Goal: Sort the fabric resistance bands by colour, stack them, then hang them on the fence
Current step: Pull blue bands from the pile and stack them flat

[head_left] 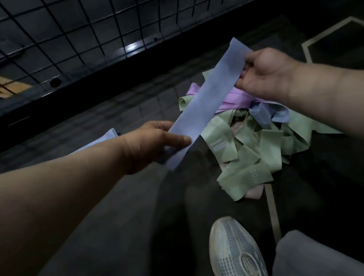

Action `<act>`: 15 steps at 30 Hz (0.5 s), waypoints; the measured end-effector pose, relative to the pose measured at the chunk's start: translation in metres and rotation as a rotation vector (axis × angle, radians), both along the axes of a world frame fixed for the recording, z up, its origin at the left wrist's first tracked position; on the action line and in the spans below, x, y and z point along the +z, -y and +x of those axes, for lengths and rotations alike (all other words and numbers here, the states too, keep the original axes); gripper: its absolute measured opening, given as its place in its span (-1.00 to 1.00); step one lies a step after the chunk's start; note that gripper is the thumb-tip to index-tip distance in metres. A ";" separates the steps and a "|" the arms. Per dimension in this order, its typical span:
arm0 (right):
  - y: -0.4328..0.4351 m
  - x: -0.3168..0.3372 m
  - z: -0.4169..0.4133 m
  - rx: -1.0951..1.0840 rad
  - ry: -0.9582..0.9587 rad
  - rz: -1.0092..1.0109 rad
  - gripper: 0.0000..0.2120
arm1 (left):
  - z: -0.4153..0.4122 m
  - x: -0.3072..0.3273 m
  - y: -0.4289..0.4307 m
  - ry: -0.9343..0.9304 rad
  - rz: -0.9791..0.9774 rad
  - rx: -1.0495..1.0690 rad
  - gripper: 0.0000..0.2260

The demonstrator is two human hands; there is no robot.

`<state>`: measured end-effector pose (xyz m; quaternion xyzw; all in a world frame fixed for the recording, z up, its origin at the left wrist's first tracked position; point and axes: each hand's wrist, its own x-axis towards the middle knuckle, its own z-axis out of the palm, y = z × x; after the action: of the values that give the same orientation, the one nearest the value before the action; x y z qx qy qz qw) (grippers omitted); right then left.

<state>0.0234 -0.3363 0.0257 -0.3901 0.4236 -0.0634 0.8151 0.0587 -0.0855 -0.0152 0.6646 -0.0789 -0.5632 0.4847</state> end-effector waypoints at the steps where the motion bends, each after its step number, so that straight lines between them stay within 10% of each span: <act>1: 0.001 0.000 0.001 0.004 0.006 0.026 -0.83 | 0.005 0.001 -0.006 0.008 -0.003 0.012 -0.97; 9: -0.038 0.006 0.005 0.133 0.065 0.237 -0.73 | 0.048 0.027 -0.055 0.273 0.068 -0.057 -0.78; 11: -0.055 0.011 0.007 0.212 0.073 0.194 -0.90 | 0.054 0.027 -0.070 0.465 0.129 -0.046 -0.83; 15: -0.071 0.001 0.014 0.505 -0.091 -0.060 -0.60 | 0.057 0.013 -0.108 1.023 0.259 -0.117 -0.77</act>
<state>0.0371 -0.2655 0.0268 -0.5101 0.3467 0.1474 0.7732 0.1156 0.0222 -0.0024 0.9033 -0.2723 -0.1981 0.2659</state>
